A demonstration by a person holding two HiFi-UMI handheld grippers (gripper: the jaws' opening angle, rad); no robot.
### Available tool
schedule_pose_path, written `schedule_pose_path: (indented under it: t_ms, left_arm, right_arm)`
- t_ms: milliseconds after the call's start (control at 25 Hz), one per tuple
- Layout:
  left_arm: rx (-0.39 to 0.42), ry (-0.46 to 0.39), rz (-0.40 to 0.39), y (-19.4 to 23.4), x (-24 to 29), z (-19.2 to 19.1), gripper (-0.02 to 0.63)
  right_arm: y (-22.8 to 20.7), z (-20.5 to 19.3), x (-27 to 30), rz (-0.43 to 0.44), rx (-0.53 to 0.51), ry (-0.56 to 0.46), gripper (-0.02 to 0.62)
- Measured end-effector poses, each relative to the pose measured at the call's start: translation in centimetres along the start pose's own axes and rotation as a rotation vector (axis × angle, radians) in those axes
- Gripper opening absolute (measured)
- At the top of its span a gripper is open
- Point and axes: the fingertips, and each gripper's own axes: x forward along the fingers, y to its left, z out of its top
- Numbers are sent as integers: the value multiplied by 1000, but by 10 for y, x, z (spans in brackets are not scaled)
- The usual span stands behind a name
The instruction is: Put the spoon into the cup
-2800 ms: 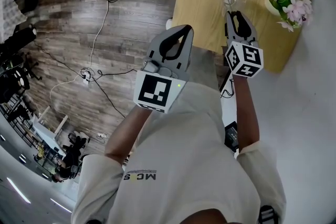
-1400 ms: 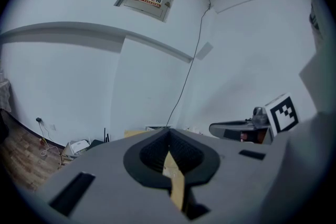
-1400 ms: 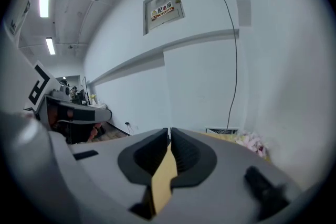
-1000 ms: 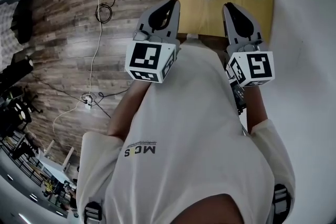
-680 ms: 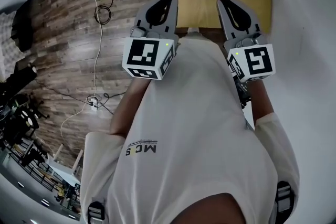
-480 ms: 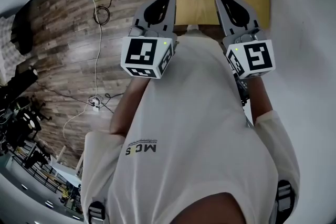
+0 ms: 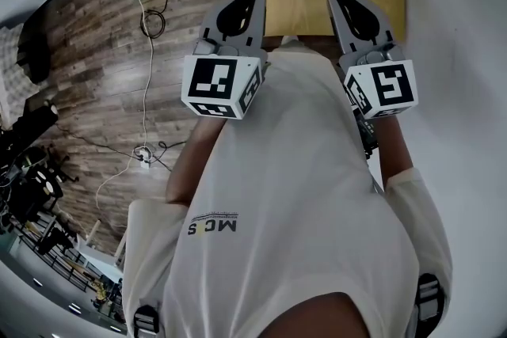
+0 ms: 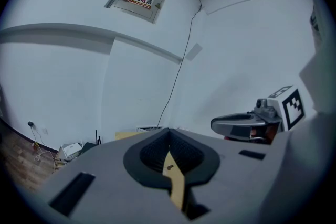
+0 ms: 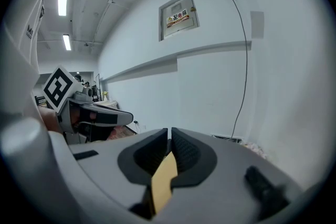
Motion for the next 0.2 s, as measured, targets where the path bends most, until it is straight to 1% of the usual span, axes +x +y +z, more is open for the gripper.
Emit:
schedule_pose_path:
  t_ms: [200]
  left_arm:
    - [1,14,0,-13,5,-5,11]
  right_arm:
    - [-12,-5,-7,-9,18,-3,41]
